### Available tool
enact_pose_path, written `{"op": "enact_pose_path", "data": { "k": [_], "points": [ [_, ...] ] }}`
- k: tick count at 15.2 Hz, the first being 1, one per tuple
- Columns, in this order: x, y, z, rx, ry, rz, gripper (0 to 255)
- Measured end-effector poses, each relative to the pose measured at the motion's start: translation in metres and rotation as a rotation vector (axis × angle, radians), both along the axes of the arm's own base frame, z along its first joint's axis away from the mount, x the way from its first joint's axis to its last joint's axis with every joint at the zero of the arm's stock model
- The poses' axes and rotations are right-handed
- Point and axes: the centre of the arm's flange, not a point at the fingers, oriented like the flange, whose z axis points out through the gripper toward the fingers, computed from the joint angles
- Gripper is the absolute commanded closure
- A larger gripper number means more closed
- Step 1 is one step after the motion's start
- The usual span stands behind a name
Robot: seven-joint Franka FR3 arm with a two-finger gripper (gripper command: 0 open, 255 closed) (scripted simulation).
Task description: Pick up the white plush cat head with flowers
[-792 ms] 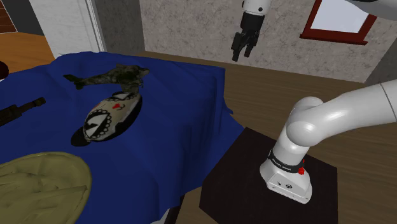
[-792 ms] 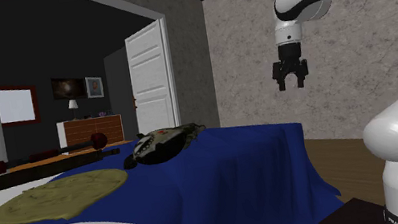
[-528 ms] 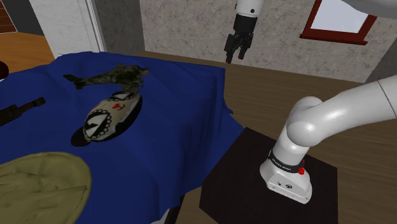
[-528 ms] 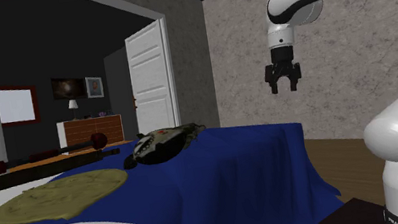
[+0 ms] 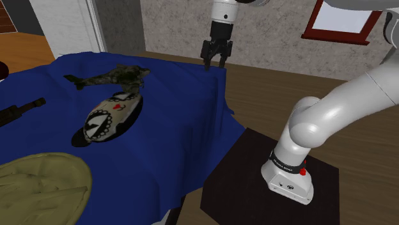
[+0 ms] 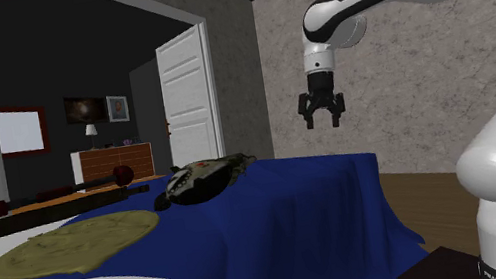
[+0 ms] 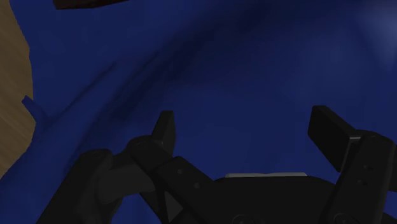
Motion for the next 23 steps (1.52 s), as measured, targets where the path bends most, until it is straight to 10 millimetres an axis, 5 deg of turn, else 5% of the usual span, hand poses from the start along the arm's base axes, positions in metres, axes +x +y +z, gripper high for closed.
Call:
{"op": "enact_pose_path", "data": {
  "k": [23],
  "points": [
    [0.186,0.215,-0.055,0.241,0.16,-0.057,0]
  ]
}}
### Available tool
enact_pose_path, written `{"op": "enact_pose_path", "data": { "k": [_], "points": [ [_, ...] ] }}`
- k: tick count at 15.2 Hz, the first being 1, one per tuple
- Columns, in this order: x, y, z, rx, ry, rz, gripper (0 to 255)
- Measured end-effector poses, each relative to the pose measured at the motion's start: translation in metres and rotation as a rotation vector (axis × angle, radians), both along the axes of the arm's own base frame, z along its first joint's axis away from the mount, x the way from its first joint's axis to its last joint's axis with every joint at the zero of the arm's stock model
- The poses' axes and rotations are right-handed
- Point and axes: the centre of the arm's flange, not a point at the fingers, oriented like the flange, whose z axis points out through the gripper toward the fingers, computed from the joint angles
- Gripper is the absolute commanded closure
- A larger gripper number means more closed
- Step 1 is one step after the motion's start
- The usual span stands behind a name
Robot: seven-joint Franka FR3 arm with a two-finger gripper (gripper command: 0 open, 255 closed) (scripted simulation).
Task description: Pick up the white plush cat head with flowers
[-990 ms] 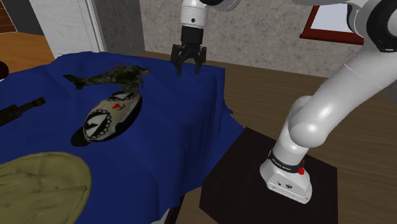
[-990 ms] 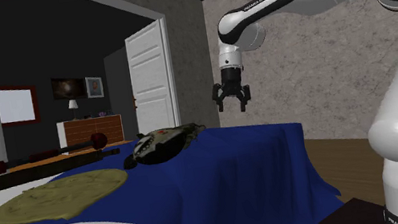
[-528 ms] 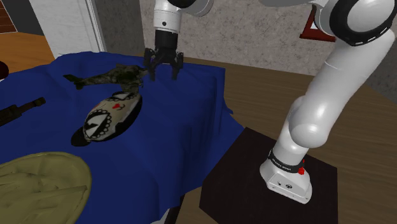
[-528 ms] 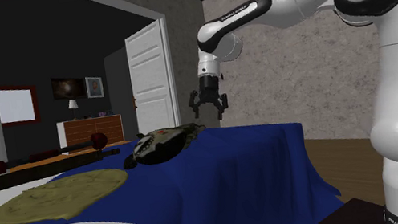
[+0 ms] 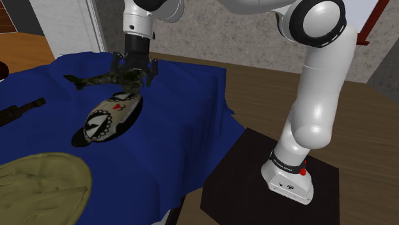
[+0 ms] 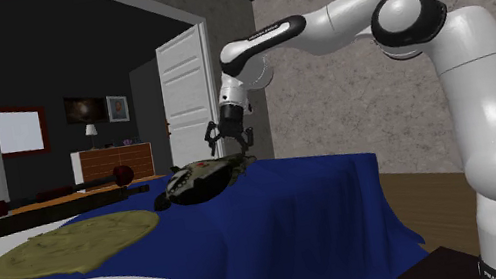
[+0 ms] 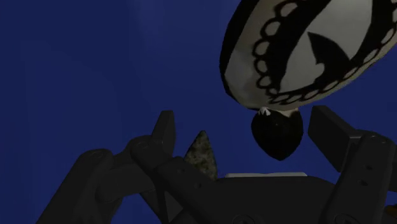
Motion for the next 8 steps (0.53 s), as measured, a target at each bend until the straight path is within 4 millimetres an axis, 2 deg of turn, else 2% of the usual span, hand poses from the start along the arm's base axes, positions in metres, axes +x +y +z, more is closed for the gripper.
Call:
{"op": "enact_pose_path", "data": {
  "k": [3,8],
  "points": [
    [0.023,0.028,-0.007,0.031,0.021,-0.007,0],
    [0.033,0.037,-0.03,0.042,0.028,-0.01,0]
  ]
}}
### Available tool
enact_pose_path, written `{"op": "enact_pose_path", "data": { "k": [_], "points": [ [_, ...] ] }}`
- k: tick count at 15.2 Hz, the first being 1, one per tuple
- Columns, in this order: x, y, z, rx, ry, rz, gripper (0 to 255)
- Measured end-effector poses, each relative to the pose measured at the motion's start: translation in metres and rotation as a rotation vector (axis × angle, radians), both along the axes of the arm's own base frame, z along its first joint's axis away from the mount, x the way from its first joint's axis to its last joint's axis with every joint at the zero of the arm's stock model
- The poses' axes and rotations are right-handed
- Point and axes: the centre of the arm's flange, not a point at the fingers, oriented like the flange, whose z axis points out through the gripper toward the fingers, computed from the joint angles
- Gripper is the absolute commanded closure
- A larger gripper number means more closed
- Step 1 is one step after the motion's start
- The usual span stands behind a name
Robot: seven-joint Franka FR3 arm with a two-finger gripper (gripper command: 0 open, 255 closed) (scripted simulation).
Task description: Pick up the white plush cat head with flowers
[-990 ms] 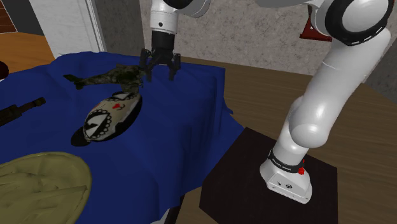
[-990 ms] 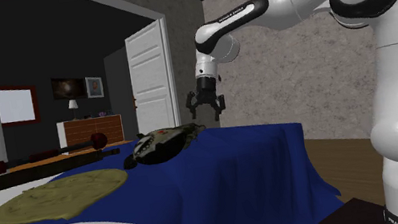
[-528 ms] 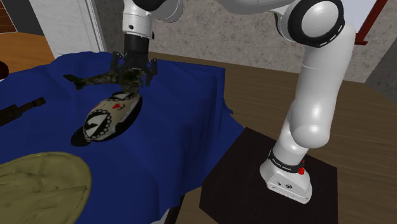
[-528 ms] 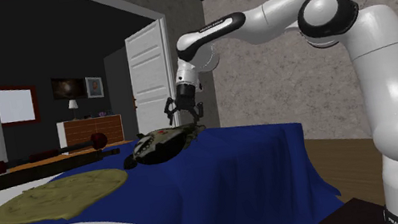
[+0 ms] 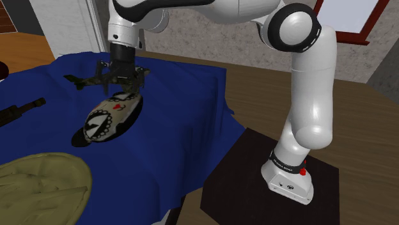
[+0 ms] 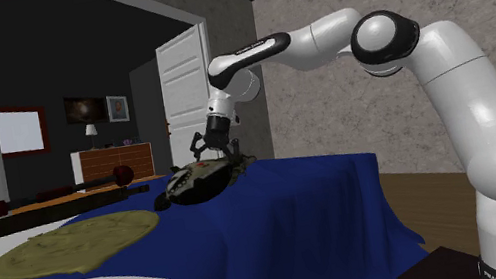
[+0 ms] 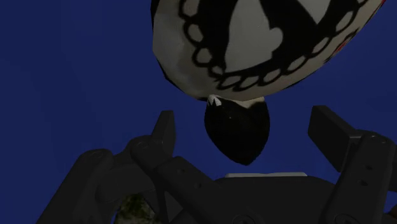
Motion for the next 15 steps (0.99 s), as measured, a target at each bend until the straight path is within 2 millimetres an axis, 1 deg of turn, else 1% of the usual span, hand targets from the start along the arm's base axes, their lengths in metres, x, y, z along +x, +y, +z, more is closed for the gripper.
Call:
{"op": "enact_pose_path", "data": {
  "k": [3,4,5,15],
  "points": [
    [0.0,0.001,-0.015,0.0,0.0,0.0,0],
    [0.0,0.001,-0.017,0.0,0.0,0.0,0],
    [0.0,0.001,-0.018,0.0,0.0,0.0,255],
    [0.0,0.001,-0.018,0.001,-0.001,-0.001,255]
  ]
}}
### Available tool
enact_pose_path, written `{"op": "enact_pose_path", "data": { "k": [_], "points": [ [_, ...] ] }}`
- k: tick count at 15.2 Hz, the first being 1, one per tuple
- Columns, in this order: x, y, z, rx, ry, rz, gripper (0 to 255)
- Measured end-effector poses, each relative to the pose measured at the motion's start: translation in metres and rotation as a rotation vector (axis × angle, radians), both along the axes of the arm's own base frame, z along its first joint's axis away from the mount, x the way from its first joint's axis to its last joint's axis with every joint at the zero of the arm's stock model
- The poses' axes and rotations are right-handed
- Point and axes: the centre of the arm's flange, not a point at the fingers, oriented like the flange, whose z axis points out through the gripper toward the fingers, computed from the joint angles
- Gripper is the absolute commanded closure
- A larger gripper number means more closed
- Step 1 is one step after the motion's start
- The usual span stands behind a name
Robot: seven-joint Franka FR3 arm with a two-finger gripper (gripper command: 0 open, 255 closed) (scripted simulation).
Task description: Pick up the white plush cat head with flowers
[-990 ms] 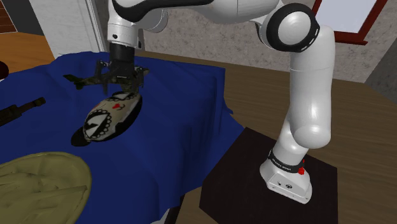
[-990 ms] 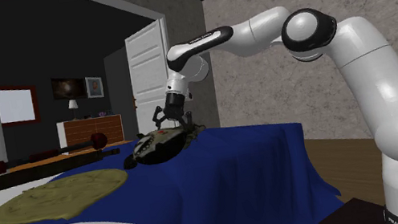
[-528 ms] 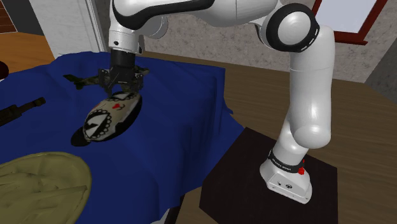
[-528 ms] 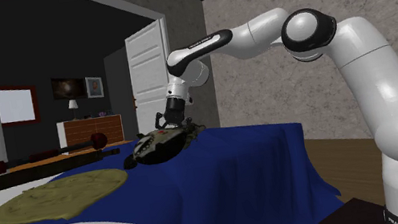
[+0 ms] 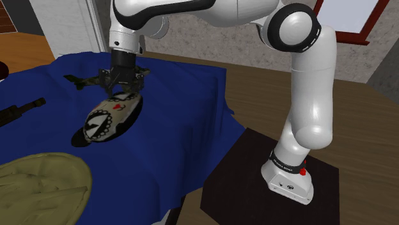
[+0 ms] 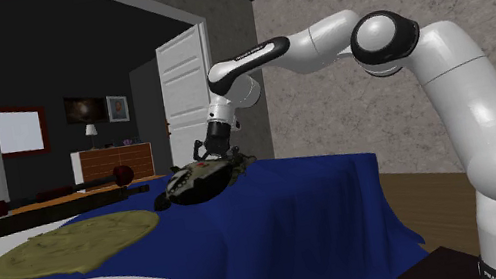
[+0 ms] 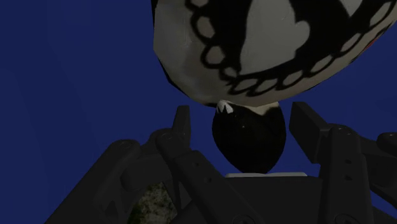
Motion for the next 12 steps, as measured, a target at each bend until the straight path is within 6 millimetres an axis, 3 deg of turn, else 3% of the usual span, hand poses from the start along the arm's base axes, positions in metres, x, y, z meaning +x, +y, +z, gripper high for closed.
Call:
{"op": "enact_pose_path", "data": {
  "k": [12],
  "points": [
    [0.0,0.0,0.056,-0.001,0.003,0.002,255]
  ]
}}
